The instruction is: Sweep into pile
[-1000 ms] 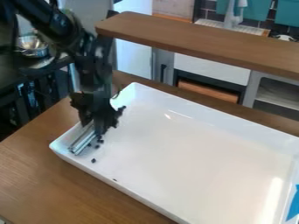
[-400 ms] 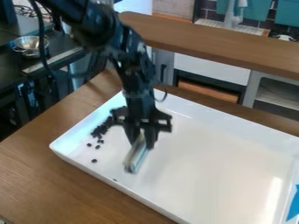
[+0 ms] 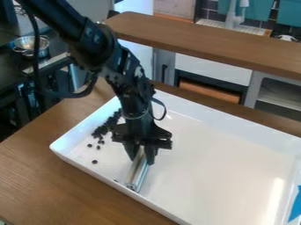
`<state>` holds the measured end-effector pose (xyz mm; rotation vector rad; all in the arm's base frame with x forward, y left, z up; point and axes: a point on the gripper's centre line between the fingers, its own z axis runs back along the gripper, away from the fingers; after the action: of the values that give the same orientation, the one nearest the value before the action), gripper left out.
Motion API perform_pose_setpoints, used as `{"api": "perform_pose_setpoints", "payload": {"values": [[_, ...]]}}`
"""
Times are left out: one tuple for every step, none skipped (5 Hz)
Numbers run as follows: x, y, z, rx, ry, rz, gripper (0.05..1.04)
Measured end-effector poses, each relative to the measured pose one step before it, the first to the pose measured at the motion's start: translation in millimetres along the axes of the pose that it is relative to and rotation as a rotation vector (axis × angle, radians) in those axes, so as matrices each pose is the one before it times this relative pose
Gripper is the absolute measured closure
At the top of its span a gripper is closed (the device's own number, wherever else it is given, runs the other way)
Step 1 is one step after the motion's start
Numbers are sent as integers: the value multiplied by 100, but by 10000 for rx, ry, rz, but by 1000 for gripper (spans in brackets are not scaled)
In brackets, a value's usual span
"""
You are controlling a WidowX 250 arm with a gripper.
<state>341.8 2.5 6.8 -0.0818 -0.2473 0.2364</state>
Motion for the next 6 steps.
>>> {"api": "perform_pose_setpoints", "payload": {"values": [[504, 1138, 4, 163, -269, -162, 707], [230, 1810, 81, 249, -14, -77, 707], [22, 1371, 63, 258, 69, -195, 707], [355, 1867, 92, 455, -179, -454, 707], [562, 2076, 53, 824, -352, -475, 707], [1663, 3236, 192, 1192, -172, -332, 707]]}}
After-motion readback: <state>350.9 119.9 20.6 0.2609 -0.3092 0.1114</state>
